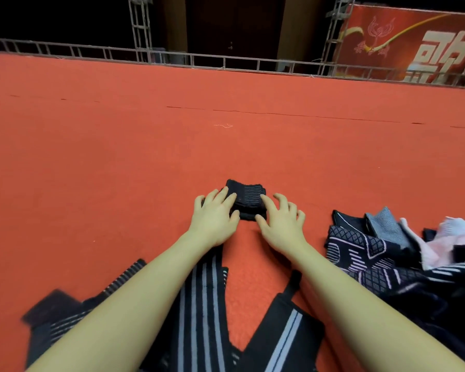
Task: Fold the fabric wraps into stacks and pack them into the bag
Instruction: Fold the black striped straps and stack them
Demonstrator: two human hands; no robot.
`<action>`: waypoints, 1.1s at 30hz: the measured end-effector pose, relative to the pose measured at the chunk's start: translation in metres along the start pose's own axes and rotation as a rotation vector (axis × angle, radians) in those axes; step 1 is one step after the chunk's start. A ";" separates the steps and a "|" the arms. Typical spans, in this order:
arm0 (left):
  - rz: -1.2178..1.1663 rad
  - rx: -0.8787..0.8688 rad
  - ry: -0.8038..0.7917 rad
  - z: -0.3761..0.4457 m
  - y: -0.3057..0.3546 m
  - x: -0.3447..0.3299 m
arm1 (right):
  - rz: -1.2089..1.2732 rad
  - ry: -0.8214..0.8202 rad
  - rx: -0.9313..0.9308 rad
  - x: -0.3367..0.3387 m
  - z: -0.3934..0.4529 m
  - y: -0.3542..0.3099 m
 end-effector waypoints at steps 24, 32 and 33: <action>-0.114 0.060 -0.183 -0.216 0.086 0.019 | -0.167 -0.138 -0.137 0.042 -0.199 0.041; -0.185 0.033 0.142 -0.192 0.086 0.038 | 0.147 0.310 -0.056 0.074 -0.183 0.035; -0.185 0.043 0.163 -0.185 0.084 0.042 | 0.188 0.347 -0.062 0.079 -0.178 0.034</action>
Point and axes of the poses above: each hand's wrist, its own z-axis towards the middle knuckle, its own x-axis out of the back of the hand, y = z × x, the point moved 3 cm from there along z, towards the middle knuckle, and after that the axes turned 8 degrees about -x, right-handed, at the moved point
